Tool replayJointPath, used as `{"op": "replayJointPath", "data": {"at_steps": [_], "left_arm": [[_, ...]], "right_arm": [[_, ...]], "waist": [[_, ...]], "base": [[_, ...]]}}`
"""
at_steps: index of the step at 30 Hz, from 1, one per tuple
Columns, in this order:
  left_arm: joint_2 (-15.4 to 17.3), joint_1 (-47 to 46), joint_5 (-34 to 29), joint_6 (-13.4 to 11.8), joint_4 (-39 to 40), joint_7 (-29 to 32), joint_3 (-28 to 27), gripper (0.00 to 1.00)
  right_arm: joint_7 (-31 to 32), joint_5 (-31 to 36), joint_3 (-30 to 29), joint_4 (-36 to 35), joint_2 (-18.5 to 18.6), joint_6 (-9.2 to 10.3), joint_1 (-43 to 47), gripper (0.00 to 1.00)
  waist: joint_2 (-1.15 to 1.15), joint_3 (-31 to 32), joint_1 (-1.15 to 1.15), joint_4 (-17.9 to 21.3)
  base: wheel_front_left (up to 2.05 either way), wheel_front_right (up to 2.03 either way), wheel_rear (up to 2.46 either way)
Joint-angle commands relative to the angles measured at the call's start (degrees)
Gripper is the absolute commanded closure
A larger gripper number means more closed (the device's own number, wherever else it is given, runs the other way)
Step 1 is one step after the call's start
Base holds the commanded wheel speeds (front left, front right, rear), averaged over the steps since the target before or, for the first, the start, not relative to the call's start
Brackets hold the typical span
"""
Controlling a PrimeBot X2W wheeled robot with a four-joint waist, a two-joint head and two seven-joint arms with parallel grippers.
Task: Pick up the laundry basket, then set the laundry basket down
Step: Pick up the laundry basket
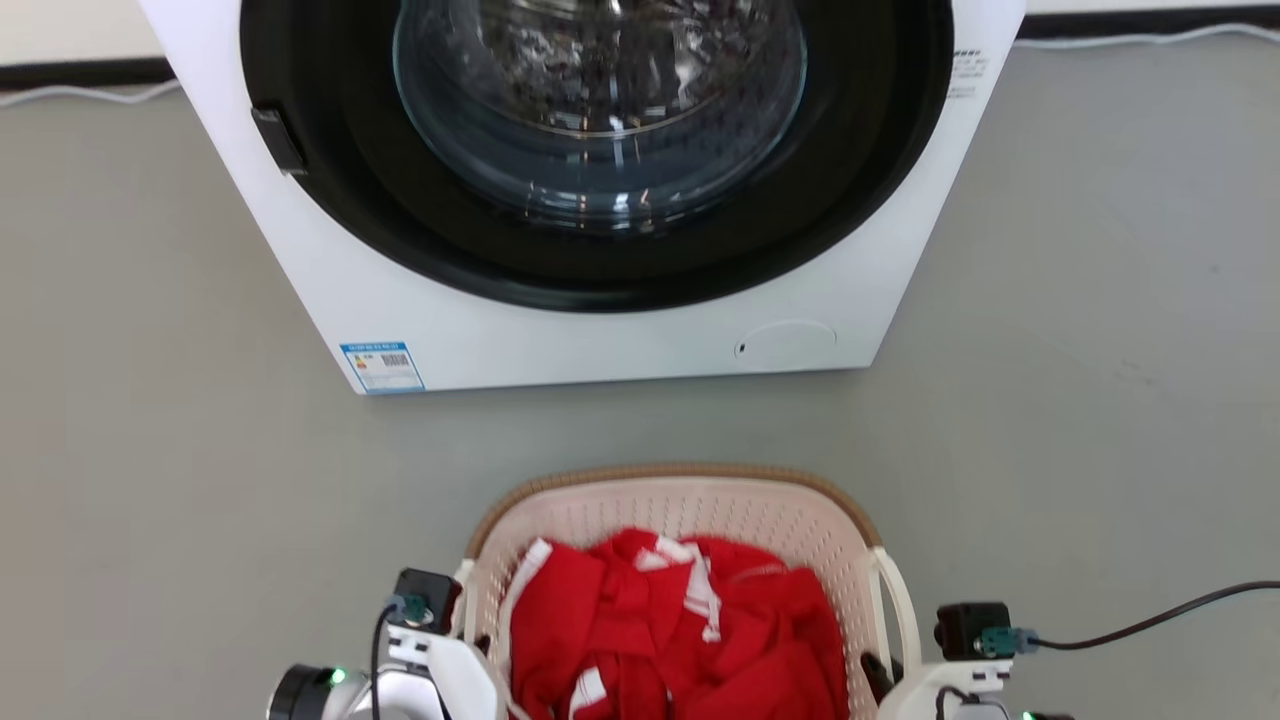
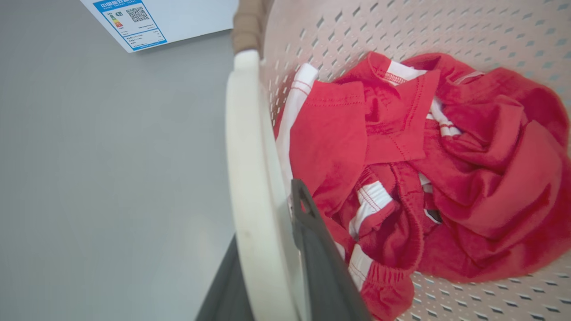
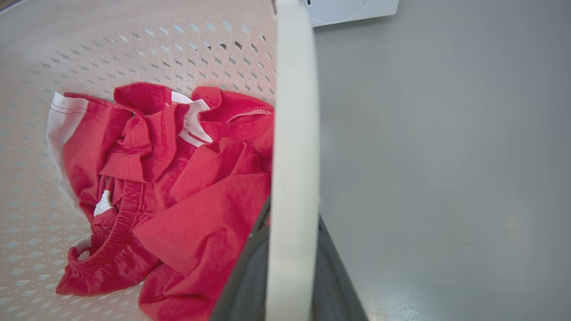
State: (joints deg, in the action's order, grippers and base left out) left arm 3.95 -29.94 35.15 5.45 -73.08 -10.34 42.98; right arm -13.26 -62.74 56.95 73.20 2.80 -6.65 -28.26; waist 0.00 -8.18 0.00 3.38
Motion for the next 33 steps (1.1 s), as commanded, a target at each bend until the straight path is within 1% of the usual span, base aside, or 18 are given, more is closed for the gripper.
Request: {"op": "replayJointPath", "data": {"at_steps": [1, 11, 17, 33], "left_arm": [[0.6, 0.2, -0.9, 0.3, 0.3, 0.9, -0.2, 1.00], [-0.5, 1.2, -0.2, 0.5, -0.1, 4.1, 1.1, 1.00], [-0.8, 1.7, 0.3, 0.7, -0.2, 6.2, 1.8, 1.00], [-1.1, 2.5, 2.4, 0.1, 0.4, 7.3, 3.0, 1.00]], "right_arm": [[0.2, -0.7, 1.1, 0.1, 0.1, -0.84, 0.5, 1.00], [2.9, -2.8, 3.1, 0.7, 0.1, -0.84, 0.9, 1.00], [5.2, -2.3, 3.0, 0.7, 0.1, -0.84, 2.1, 1.00], [6.9, 4.7, -4.1, 0.8, 0.1, -0.84, 3.4, 1.00]], "waist": [[0.00, 1.2, 0.00, 0.0], [0.00, 3.3, 0.00, 0.3], [0.00, 4.5, 0.00, 0.9], [0.00, 6.6, 0.00, 1.2]], "base": [[0.00, 0.00, 0.00], [0.00, 0.00, 0.00], [0.00, 0.00, 0.00], [0.00, 0.00, 0.00]]}}
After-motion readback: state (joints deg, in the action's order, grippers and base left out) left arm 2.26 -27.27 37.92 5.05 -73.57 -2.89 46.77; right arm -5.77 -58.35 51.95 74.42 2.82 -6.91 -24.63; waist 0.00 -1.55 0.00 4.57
